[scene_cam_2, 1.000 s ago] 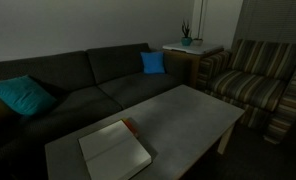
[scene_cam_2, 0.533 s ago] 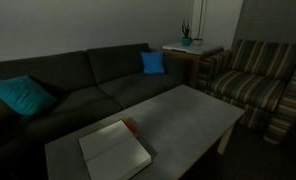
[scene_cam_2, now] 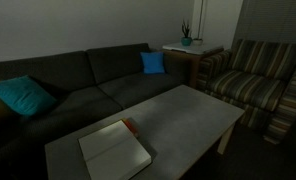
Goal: Close the book
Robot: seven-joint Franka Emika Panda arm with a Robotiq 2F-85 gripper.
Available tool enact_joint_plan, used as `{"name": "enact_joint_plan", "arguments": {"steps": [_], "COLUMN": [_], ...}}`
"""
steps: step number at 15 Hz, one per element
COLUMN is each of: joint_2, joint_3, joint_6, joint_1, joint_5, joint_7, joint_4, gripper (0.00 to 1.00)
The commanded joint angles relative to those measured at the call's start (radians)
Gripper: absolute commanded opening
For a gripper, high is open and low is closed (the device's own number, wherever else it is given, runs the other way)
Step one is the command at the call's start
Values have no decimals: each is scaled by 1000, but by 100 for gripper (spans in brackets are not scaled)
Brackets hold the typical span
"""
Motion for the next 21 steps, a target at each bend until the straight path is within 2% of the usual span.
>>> {"name": "enact_joint_plan", "arguments": {"steps": [1,4,7,10,12,13,16,20,21], "joint_2": [81,210,396,580,705,568,698,709,687], "joint_3": [-14,-32,-51,-52,-28,-6,16,18,27], "joint_6": [71,222,324,338,320,330,331,329,341], "joint_1": [26,47,71,100,96,61,54,52,55], "joint_5": [15,73,173,319,409,346,385,385,350], "joint_7": [-62,-91,-120,-196,-254,-199,-230,-230,-223], "joint_4": [-3,-15,23,99,158,75,142,156,139], "gripper": [100,100,100,100,100,100,100,100,100]}}
